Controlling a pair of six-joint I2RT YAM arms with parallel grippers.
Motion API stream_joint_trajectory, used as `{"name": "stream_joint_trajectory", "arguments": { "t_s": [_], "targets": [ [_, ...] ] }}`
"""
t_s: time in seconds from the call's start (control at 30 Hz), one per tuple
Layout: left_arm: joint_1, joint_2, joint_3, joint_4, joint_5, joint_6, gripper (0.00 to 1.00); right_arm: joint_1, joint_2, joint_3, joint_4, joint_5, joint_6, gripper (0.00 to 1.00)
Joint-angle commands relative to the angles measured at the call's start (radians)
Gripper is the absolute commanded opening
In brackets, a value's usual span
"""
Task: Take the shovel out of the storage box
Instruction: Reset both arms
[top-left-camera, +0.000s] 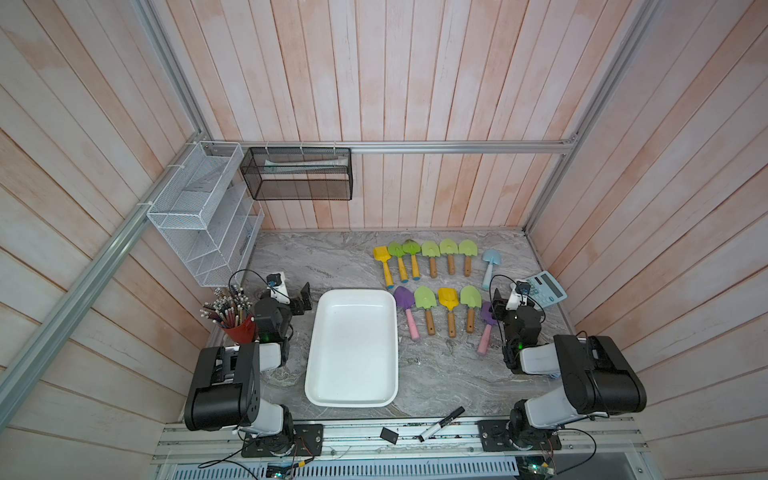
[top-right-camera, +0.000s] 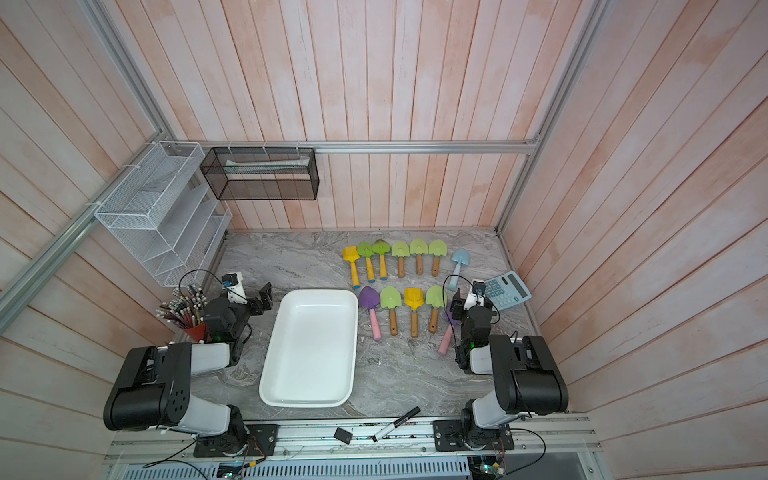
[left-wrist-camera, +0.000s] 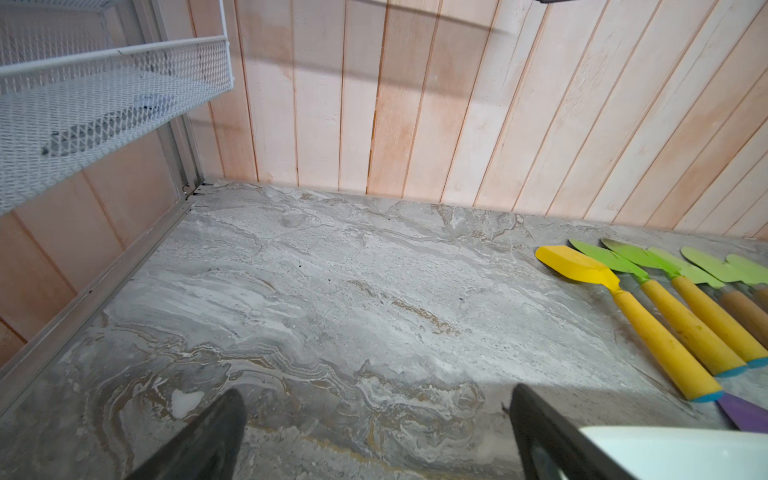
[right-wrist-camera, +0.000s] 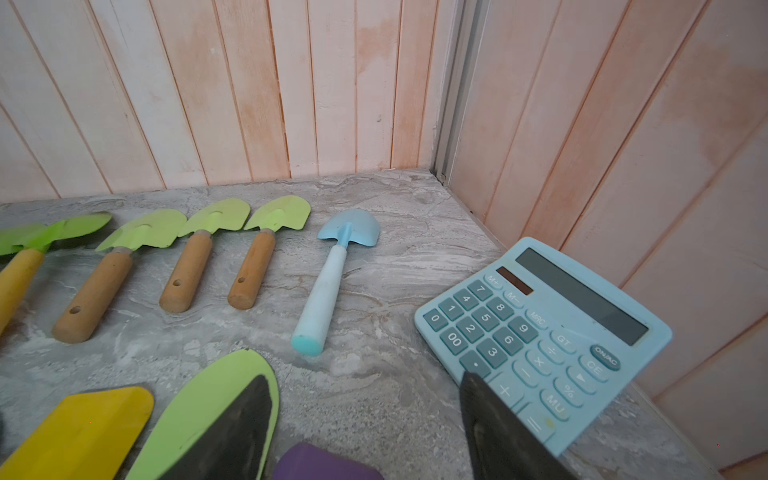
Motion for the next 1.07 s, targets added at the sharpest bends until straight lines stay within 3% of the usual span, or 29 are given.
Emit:
{"name": "stream_joint_trajectory", "arguments": {
  "t_s": [0.0, 0.07, 0.2, 0.23, 0.27, 1.03],
  "targets": [
    [-0.023, 0.023, -0.036, 0.087, -0.043, 0.038, 1.0, -0.01, 0.005, 0.001, 0.032, -0.074, -0.012, 0.73],
    [-0.023, 0.05, -0.064, 0.167, -0.038, 0.041, 1.0, -0.015, 0.006, 0.006, 0.025, -0.104, -0.017, 0.74],
    [-0.026, 0.041, -0.061, 0.147, -0.041, 0.048, 1.0, -0.025, 0.005, 0.012, 0.012, -0.121, -0.012, 0.76],
    [-0.027, 0.039, -0.061, 0.143, -0.043, 0.048, 1.0, -0.025, 0.006, 0.01, 0.014, -0.12, -0.011, 0.8],
    [-0.027, 0.037, -0.061, 0.139, -0.042, 0.048, 1.0, -0.025, 0.005, 0.01, 0.014, -0.121, -0.01, 0.97],
    [-0.039, 0.04, -0.056, 0.135, -0.044, 0.057, 1.0, -0.025, -0.002, 0.012, 0.0, -0.121, -0.013, 0.98]
  ]
}}
